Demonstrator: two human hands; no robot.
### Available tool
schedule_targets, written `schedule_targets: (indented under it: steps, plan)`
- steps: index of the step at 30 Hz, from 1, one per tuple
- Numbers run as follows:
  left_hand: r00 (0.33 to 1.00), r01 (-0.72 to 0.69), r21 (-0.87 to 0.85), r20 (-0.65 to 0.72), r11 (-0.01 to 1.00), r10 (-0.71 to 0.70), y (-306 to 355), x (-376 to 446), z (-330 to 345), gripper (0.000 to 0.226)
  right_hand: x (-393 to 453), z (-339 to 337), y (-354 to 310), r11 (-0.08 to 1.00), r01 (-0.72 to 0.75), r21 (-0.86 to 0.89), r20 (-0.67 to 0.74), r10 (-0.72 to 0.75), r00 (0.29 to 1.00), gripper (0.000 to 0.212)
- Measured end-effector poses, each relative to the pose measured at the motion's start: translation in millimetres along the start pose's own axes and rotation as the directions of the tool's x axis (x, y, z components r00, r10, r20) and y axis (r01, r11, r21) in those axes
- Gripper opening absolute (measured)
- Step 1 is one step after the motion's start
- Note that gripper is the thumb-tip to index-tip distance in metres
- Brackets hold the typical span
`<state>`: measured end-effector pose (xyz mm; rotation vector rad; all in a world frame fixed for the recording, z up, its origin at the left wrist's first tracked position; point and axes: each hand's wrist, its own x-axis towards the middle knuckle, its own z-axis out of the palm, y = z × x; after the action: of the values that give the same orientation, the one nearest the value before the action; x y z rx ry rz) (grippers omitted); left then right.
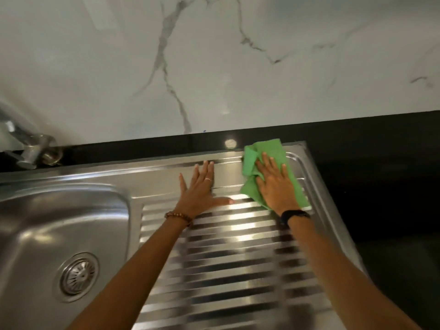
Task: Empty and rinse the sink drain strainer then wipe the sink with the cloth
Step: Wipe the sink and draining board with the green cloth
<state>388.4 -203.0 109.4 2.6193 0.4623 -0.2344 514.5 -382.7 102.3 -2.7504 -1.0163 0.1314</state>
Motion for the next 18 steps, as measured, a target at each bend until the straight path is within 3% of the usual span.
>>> schedule_targets:
  steps: [4, 11, 18]
  plan:
    - [0.997, -0.041, 0.016, 0.065, 0.999, 0.04, 61, 25, 26, 0.111, -2, -18, 44, 0.999, -0.036, 0.023, 0.013, 0.036, 0.999, 0.049]
    - [0.991, 0.035, 0.084, 0.129, 0.996, -0.045, 64, 32, 33, 0.109, -63, -8, 29, 0.992, -0.122, 0.017, -0.042, 0.122, 0.992, 0.052]
    - [0.989, 0.043, 0.096, 0.134, 0.994, -0.056, 67, 32, 33, 0.112, 1, -12, 32, 0.991, -0.123, -0.051, -0.012, 0.122, 0.992, 0.057]
